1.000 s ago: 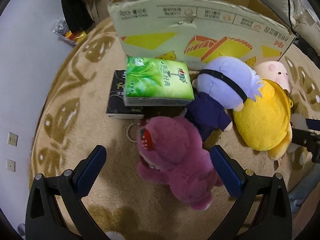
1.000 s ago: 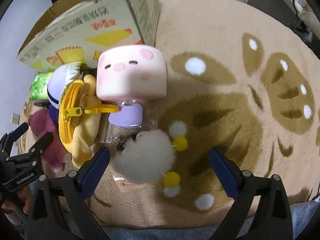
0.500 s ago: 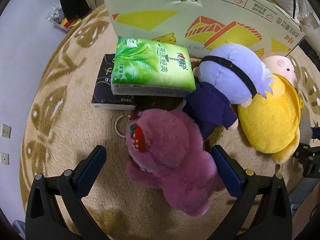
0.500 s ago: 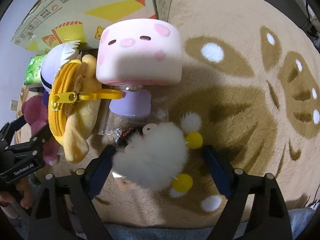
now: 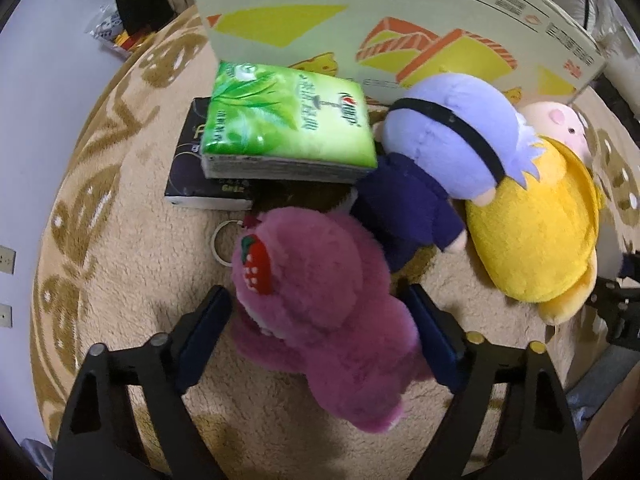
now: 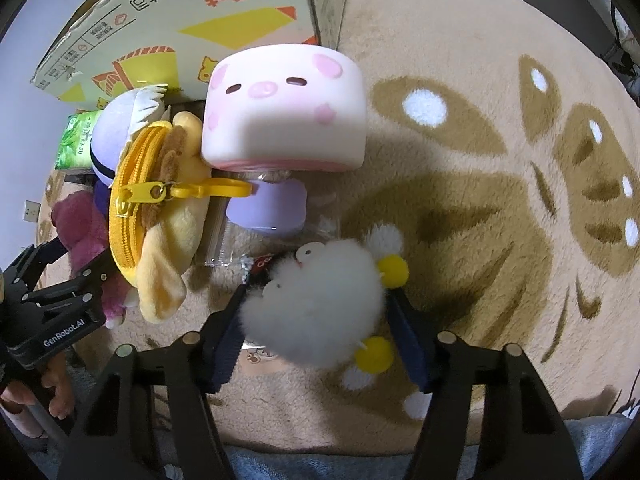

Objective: Organize soft objects
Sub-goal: 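Lower the right tool onto the white fluffy chick while the left tool lowers onto the pink bear, then close the right tool on the white chick while the left tool grips the pink bear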

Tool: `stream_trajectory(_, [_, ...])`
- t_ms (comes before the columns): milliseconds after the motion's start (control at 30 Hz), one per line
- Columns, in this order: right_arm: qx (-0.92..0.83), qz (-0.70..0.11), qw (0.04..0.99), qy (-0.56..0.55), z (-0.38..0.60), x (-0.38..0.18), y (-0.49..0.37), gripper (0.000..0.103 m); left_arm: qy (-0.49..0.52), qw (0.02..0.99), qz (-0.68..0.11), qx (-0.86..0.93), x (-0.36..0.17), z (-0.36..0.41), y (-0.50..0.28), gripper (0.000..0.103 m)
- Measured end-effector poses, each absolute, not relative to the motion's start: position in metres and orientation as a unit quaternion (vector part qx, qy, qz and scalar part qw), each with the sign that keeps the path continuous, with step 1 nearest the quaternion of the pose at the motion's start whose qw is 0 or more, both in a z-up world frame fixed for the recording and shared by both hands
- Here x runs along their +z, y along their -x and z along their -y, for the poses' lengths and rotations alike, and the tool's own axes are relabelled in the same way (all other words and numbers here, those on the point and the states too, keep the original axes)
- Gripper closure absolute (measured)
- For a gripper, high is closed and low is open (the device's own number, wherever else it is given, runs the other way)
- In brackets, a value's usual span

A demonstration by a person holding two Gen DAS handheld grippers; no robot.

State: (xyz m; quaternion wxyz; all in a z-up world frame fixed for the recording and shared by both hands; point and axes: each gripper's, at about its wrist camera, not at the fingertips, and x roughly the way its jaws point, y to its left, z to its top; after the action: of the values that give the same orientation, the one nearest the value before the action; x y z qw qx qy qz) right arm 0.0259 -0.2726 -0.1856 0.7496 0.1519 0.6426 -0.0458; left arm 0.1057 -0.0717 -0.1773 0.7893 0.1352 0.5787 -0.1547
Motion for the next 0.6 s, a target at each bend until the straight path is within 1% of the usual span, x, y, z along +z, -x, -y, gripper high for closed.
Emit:
stream_trajectory(33, [-0.045,-0.642,0.75,-0.151,0.272,-0.185,-0.025,0.039,-0.137,0.789,-0.578,-0.157,-0.177,0.073,-0.105,0.023])
stream_trajectory(233, [-0.043,-0.64,0.751,-0.156,0.271,-0.181,-0.021,0.042,-0.158,0.792,-0.572,-0.143,-0.175,0.075,-0.095,0.025])
stream_trajectory(400, [-0.045,-0.639,0.753,-0.151,0.271,-0.178,-0.018,0.056,-0.147,0.792,-0.575,-0.142,-0.173,0.066,-0.091,0.028])
stream_trajectory(433, [-0.045,-0.638,0.754,-0.151,0.271,-0.178,-0.018,0.062,-0.143,0.792,-0.576,-0.142,-0.172,0.065,-0.091,0.029])
stream_trajectory(600, [-0.029,-0.63,0.76,-0.156,0.267,-0.169,-0.014,0.069,-0.15,0.796,-0.568,-0.145,-0.166,0.062,-0.082,0.031])
